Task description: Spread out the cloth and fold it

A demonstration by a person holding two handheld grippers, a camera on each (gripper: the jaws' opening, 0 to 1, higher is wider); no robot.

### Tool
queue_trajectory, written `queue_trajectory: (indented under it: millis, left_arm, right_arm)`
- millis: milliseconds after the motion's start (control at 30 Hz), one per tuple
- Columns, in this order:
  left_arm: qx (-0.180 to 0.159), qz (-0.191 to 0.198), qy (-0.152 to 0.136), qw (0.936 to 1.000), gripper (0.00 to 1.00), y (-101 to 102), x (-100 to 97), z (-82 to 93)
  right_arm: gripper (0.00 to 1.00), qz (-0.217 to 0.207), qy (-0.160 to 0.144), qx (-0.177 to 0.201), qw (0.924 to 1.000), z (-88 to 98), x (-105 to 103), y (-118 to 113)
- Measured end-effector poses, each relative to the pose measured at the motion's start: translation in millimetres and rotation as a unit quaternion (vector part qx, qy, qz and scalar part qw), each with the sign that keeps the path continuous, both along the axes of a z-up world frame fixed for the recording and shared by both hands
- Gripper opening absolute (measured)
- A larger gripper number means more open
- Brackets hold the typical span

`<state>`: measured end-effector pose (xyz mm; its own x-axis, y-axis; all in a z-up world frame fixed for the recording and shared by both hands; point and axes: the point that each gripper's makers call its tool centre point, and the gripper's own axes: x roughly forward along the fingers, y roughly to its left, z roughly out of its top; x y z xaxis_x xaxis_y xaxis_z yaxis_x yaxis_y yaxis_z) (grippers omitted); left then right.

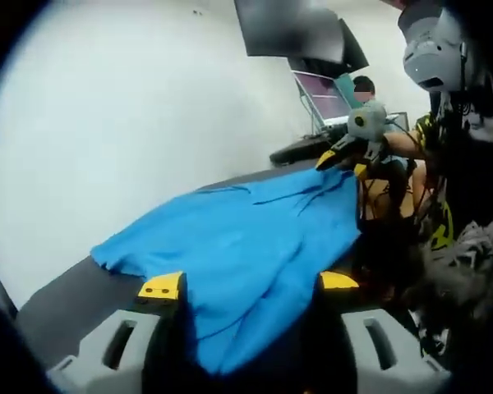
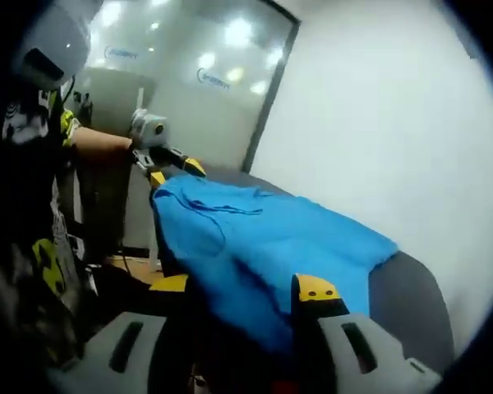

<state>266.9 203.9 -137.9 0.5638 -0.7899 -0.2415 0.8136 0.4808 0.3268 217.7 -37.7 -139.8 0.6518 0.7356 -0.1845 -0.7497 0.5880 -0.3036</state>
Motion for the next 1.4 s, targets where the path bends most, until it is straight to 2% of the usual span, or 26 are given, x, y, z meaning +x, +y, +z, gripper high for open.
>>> queue_trajectory:
  millis: [133, 233, 300, 333, 367, 467, 567, 633, 667, 700, 733, 767, 800, 833, 900, 933, 967, 1033, 1067, 1100, 1200, 1267, 1333, 1400]
  left_arm:
    - [-0.013, 0.032, -0.009, 0.9993, 0.56, 18, 7.7, 0.5]
    - [-0.021, 0.062, -0.013, 0.9977, 0.51, 31, 14.5, 1.3]
    - [-0.011, 0.078, -0.026, 0.9965, 0.42, 35, 19.3, 1.3]
    - [-0.002, 0.083, -0.029, 0.9961, 0.38, 36, 21.2, -0.4]
    - [-0.001, 0.082, -0.029, 0.9962, 0.37, 35, 21.1, -0.5]
    - [0.003, 0.074, -0.028, 0.9969, 0.34, 33, 22.3, -1.8]
    - [-0.007, 0.066, -0.022, 0.9976, 0.33, 30, 27.1, -3.6]
    - [-0.001, 0.059, -0.033, 0.9977, 0.28, 29, 30.2, -4.0]
    - [0.012, 0.077, -0.039, 0.9962, 0.24, 34, 34.5, -4.9]
    - [0.011, 0.087, -0.028, 0.9957, 0.19, 35, 35.6, -6.2]
    - [0.019, 0.089, -0.008, 0.9958, 0.12, 34, 32.3, -10.2]
    - [0.022, 0.086, -0.001, 0.996, 0.11, 31, 30.4, -10.8]
    - [0.02, 0.093, -0.008, 0.9954, 0.07, 30, 30.9, -5.8]
    - [0.028, 0.084, -0.003, 0.996, 0.07, 28, 27.4, -4.5]
    - [0.028, 0.086, -0.007, 0.9959, 0.06, 26, 24.9, 7.6]
    - [0.014, 0.089, -0.015, 0.9958, 0.06, 24, 25.1, 18.9]
    - [0.0, 0.116, -0.016, 0.9932, 0.06, 28, 29.0, 29.2]
    - [-0.027, 0.132, -0.029, 0.9905, 0.06, 28, 28.8, 49.7]
    - [-0.035, 0.146, -0.032, 0.9882, 0.06, 30, 29.5, 58.2]
    - [-0.029, 0.171, -0.032, 0.9843, 0.06, 35, 31.2, 64.4]
    - [0.006, 0.159, -0.066, 0.985, 0.05, 32, 20.6, 94.8]
    - [0.005, 0.156, -0.073, 0.9851, 0.05, 31, 14.1, 113.7]
    - [0.0, 0.154, -0.092, 0.9838, 0.05, 32, 5.2, 140.3]
    - [-0.006, 0.155, -0.097, 0.9832, 0.05, 31, -6.4, 160.9]
  right_arm:
    - [0.44, -0.034, -0.011, -0.004, 0.9993, 2.1, 1, -17]
    - [0.42, -0.126, -0.033, -0.004, 0.9915, 10.1, 20, -42]
    - [0.36, -0.166, -0.019, -0.007, 0.9859, 4.0, 29, -57]
    - [0.37, -0.165, 0.004, 0.015, 0.9862, 1.9, 27, -55]
    - [0.37, -0.161, 0.008, 0.009, 0.9868, 2.0, 26, -54]
    - [0.35, -0.142, -0.019, -0.016, 0.9896, 4.0, 24, -45]
    - [0.28, -0.115, -0.01, -0.012, 0.9932, 1.3, 32, -30]
    - [0.22, -0.107, 0.015, 0.016, 0.994, -1.1, 40, -27]
    - [0.12, -0.126, 0.046, 0.053, 0.9896, -1.5, 45, -33]
    - [0.04, -0.138, 0.073, 0.098, 0.9829, 1.9, 48, -38]
    - [0.0, -0.14, 0.087, 0.132, 0.9774, 8.4, 49, -41]
    - [0.0, -0.131, 0.093, 0.153, 0.9751, 14.8, 48, -41]
    - [0.0, -0.126, 0.092, 0.154, 0.9756, 19.1, 48, -40]
    - [0.0, -0.128, 0.089, 0.148, 0.9766, 22.5, 48, -41]
    - [0.0, -0.122, 0.06, 0.136, 0.9814, 35.8, 49, -36]
    - [0.0, -0.114, 0.04, 0.129, 0.9843, 45.0, 47, -34]
    - [0.0, -0.103, 0.027, 0.121, 0.9869, 53.1, 44, -31]
    - [0.0, -0.104, 0.026, 0.135, 0.9851, 70.8, 39, -34]
    - [0.0, -0.098, 0.027, 0.164, 0.9811, 87.2, 37, -35]
    - [0.0, -0.095, 0.034, 0.17, 0.9803, 94.7, 34, -37]
    - [0.0, -0.098, 0.012, 0.136, 0.9857, 113.4, 33, -42]
    - [0.0, -0.095, 0.005, 0.129, 0.9871, 127.4, 27, -41]
    - [0.0, -0.085, -0.014, 0.134, 0.9872, 143.6, 19, -40]
    - [0.0, -0.077, -0.043, 0.149, 0.9849, 166.6, 6, -42]
